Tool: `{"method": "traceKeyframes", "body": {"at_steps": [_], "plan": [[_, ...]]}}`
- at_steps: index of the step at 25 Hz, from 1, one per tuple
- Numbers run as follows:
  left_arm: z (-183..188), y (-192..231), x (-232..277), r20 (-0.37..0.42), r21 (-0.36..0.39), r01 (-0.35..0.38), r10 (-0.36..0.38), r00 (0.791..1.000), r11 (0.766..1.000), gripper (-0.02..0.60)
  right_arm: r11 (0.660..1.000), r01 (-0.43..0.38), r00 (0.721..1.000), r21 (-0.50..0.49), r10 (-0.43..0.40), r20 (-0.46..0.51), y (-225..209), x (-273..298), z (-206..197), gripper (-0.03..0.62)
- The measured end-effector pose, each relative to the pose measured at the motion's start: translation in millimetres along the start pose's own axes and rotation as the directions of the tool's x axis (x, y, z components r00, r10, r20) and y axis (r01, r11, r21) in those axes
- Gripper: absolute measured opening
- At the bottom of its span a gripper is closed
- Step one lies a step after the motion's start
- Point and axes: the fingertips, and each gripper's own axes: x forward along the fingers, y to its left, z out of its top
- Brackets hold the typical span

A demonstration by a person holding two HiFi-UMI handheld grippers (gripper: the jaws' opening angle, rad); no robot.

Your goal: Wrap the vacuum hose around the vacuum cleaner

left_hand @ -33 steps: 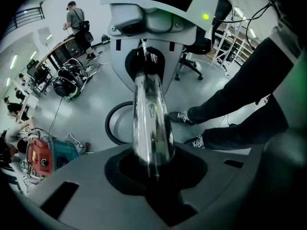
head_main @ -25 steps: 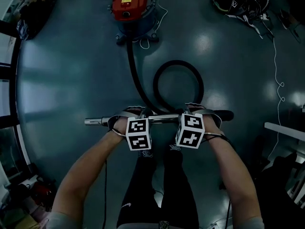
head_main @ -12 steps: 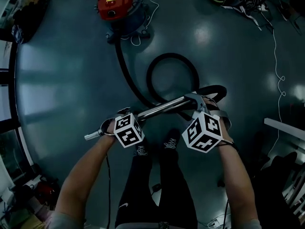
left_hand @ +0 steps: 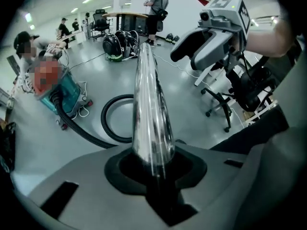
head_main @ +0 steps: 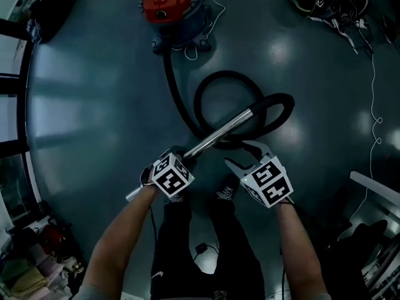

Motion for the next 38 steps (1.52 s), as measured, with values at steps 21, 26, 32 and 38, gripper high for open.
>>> {"method": "traceKeyframes", "body": {"at_steps": [21,26,32,38], "plan": [[-51.5,9.2,-12.2,0.191,-0.182,0.118,-0.083,0.978,0.976,0.112,0.688,-0.260,0.913,0.678,-0.054,0.405,47.7,164.3,81.9,0.182],[-64.7,11.4,-15.4,0.209,-0.161,0.161,-0.126,0.970,0.974,0.114,0.670,-0.232,0.921,0.705,-0.083,0.381,56.1,173.9,85.1,0.145],[-106.7,11.6,-24.5,0.144,-0.072,0.206,-0.194,0.970,0.976,0.285,0.680,-0.168,0.930,0.713,-0.132,0.344,47.3,174.7,82.0,0.136],[-128.6,29.0,-55.2,0.142,-0.047,0.196,-0.188,0.972,0.979,0.287,0.735,-0.084,0.951,0.673,-0.142,0.275,33.0,169.2,67.7,0.131]]}}
